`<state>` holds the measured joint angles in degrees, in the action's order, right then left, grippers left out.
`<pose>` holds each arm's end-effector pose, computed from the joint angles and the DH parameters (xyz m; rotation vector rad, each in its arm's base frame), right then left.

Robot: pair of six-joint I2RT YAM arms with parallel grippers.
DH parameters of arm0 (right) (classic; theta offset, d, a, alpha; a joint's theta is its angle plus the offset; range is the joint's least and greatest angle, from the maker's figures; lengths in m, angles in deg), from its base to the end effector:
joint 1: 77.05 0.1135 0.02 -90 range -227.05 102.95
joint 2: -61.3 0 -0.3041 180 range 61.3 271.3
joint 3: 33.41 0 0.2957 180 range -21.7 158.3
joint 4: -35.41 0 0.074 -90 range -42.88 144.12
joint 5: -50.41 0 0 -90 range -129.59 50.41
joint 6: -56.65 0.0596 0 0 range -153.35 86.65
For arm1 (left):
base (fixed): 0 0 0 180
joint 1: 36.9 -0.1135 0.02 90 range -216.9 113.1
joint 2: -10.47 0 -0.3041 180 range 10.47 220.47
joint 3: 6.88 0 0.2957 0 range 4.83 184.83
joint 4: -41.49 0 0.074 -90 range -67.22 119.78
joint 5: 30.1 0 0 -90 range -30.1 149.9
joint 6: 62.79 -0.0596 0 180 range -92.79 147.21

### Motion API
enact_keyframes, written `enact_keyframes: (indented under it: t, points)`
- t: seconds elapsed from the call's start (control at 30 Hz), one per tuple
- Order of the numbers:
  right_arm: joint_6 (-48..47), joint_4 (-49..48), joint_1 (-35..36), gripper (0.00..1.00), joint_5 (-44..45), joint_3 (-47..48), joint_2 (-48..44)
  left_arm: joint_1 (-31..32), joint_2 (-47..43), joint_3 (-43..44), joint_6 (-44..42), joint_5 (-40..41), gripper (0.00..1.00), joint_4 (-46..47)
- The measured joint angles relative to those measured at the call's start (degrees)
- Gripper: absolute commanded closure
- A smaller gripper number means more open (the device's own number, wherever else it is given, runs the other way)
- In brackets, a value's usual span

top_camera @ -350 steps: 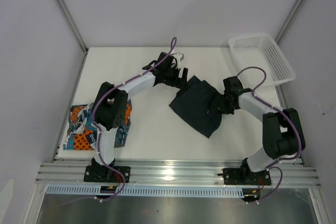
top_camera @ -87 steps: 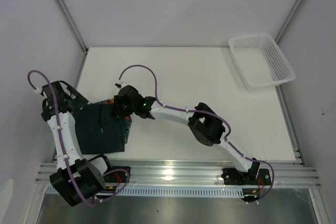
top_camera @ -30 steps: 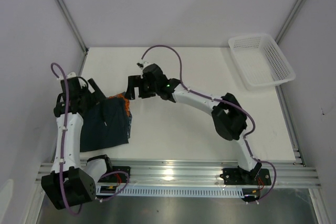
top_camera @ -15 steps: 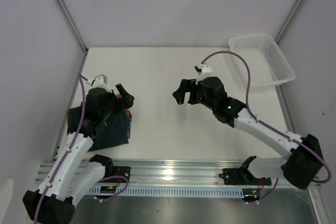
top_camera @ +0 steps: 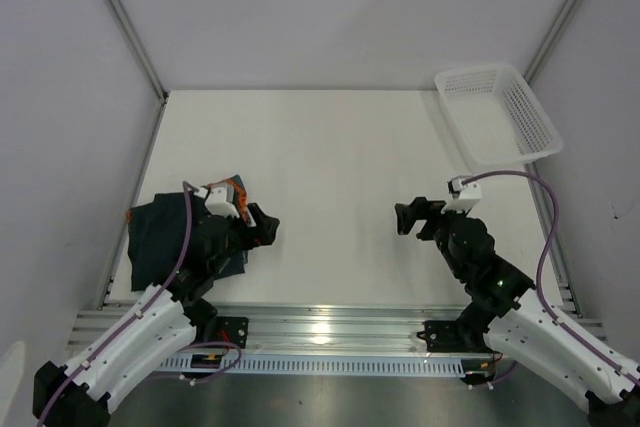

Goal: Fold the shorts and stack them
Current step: Neatly place the folded shorts to the corner

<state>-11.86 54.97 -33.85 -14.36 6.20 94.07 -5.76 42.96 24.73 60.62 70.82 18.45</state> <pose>0.1505 0.1065 0.2852 -0.0222 1.7905 0.4206 0.1602 -0.0836 0.2186 -0.1653 2.0139 -0.5375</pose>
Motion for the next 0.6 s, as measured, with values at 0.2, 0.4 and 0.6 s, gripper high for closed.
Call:
enact_keyframes:
  t: [0.2,0.4,0.6]
  points:
    - [-0.07,1.53,-0.04,0.0,5.09,-6.91,-3.72,1.4,-6.49,-6.08,-1.6,0.96,0.01,2.19]
    - [0.44,1.7,-0.22,0.01,7.37,-8.59,-3.48,1.46,-8.48,-6.73,-4.02,-1.77,0.01,4.5]
    - [0.9,1.7,-0.22,0.0,7.91,-8.63,-4.72,1.51,-8.87,-6.71,-5.38,-2.01,0.01,3.63]
